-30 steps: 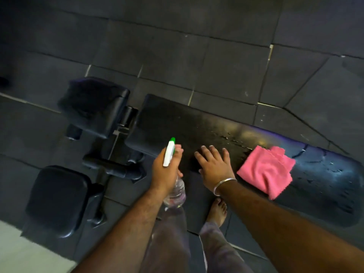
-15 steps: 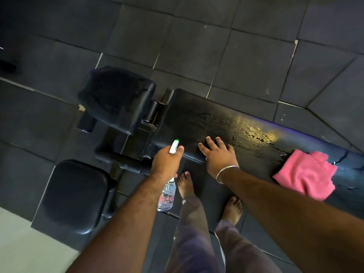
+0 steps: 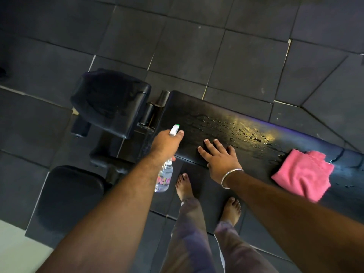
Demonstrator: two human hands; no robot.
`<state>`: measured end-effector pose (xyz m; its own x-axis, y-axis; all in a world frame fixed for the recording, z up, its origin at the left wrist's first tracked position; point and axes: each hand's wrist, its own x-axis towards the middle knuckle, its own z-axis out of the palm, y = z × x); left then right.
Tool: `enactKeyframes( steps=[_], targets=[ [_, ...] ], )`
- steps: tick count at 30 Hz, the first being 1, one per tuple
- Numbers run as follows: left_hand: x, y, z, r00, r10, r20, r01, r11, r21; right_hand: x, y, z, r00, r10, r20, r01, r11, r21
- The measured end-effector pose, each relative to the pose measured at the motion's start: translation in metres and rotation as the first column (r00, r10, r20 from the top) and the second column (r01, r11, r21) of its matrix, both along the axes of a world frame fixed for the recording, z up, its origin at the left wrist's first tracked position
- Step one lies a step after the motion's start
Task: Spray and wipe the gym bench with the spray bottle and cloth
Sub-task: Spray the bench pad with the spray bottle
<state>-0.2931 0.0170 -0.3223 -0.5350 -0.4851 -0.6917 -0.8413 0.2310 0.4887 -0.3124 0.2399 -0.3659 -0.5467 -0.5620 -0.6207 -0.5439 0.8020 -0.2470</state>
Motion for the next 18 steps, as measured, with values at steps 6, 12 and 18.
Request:
enactKeyframes(
  steps=[6, 12, 18],
  targets=[
    [-0.068, -0.006, 0.005, 0.996, -0.056, 0.073, 0.061, 0.996, -0.064, -0.010, 0.004, 0.001, 0.998, 0.050, 0.026, -0.049, 0.999, -0.012],
    [-0.041, 0.011, 0.017, 0.984, -0.166, 0.063, 0.171, 0.981, -0.089, -0.015, 0.014, 0.012, 1.000, 0.023, 0.020, -0.022, 0.998, -0.053],
    [0.055, 0.056, 0.012, 0.964, -0.204, 0.172, 0.199, 0.979, 0.048, 0.010, 0.058, 0.019, 0.995, -0.033, -0.092, 0.032, 0.999, -0.011]
  ],
)
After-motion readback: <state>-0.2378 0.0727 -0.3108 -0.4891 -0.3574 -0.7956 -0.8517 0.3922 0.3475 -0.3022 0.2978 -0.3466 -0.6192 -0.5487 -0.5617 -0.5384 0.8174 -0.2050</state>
